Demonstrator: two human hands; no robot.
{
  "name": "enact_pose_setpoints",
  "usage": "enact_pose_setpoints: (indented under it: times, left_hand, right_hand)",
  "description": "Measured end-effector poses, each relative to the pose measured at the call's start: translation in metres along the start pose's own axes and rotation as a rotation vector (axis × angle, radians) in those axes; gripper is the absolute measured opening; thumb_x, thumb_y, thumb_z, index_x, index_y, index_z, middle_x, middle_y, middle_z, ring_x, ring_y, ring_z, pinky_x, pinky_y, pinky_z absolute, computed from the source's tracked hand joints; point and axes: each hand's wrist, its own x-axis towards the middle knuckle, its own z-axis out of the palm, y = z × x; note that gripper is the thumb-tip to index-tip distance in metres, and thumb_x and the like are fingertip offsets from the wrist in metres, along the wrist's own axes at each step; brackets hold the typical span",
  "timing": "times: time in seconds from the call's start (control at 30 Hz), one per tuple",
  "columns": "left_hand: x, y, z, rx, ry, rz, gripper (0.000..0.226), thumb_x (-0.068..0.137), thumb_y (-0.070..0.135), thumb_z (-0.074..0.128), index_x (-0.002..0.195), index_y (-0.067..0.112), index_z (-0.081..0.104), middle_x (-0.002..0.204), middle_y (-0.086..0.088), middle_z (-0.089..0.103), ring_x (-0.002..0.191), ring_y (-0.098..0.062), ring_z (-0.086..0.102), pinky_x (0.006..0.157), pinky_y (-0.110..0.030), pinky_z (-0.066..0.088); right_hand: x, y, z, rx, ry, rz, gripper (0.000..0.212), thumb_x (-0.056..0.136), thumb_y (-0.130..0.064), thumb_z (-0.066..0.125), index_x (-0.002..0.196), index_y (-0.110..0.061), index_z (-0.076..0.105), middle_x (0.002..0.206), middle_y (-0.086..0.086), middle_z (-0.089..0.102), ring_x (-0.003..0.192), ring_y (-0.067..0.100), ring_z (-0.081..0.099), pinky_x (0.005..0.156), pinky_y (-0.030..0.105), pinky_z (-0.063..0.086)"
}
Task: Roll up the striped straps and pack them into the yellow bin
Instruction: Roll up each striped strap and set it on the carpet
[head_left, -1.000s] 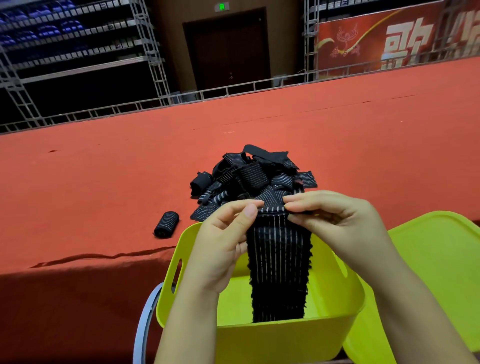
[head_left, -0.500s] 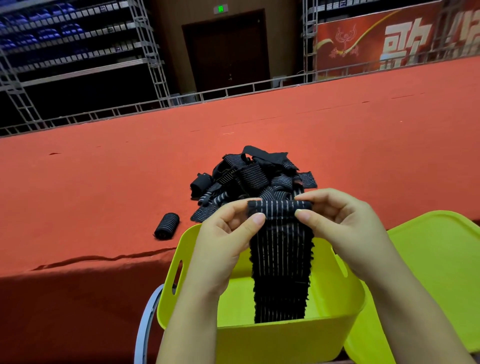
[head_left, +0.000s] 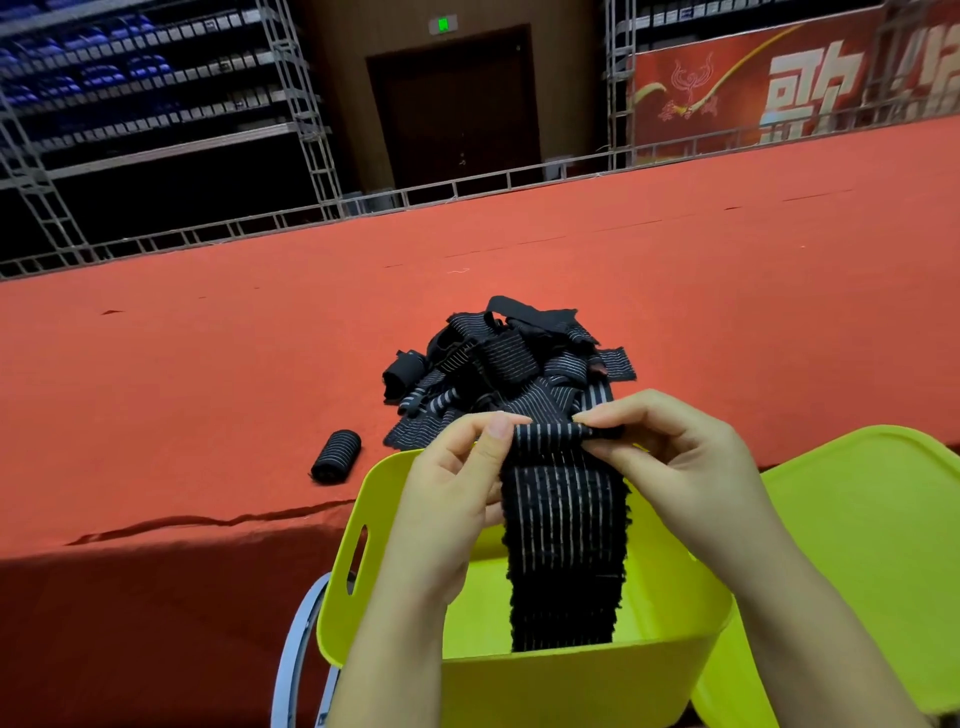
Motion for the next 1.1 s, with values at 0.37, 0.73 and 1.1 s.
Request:
enact_pose_setpoints:
  times: [0.37,0.73,1.1]
  left_hand:
    - [0.0008,-0.002,-0.005,-0.027,0.016,0.063,0.011,0.079,0.03,0.074,0.09,0.033,0.074,0.085,0.003,0.073,0.081,-0.014,0.065,0.075,-0.038,0.046]
    - [0.0011,-0.0025,-0.0051,-0.07,-0.016,0.084,0.041,0.079,0.007,0.072,0.116,0.019,0.06,0.095,-0.008,0.075,0.091,-0.018,0.071,0.075,-0.029,0.057]
    - [0.0003,-0.004,-0.0068,-0.01,-0.017,0.121,0.034,0.083,-0.008,0.064,0.104,0.018,0.068,0.093,-0.005,0.075,0.087,-0.014,0.069,0.07,-0.02,0.052]
  right_hand:
    - [0.0019,-0.0037,-0.0043,0.186,-0.119,0.279,0.027,0.073,-0.025,0.065,0.099,-0.017,0.069,0.096,-0.011,0.072,0.074,0.0,0.062,0.061,0.014,0.05]
    - [0.0001,-0.0039,-0.0061,0.295,-0.089,0.347,0.027,0.083,0.003,0.063,0.103,-0.014,0.066,0.083,-0.005,0.073,0.063,0.003,0.063,0.052,0.012,0.045]
    - [-0.0014,-0.0052,-0.0041,0.238,-0.137,0.249,0.023,0.082,0.003,0.066,0.096,-0.015,0.068,0.082,-0.006,0.072,0.071,0.003,0.063,0.06,0.014,0.046]
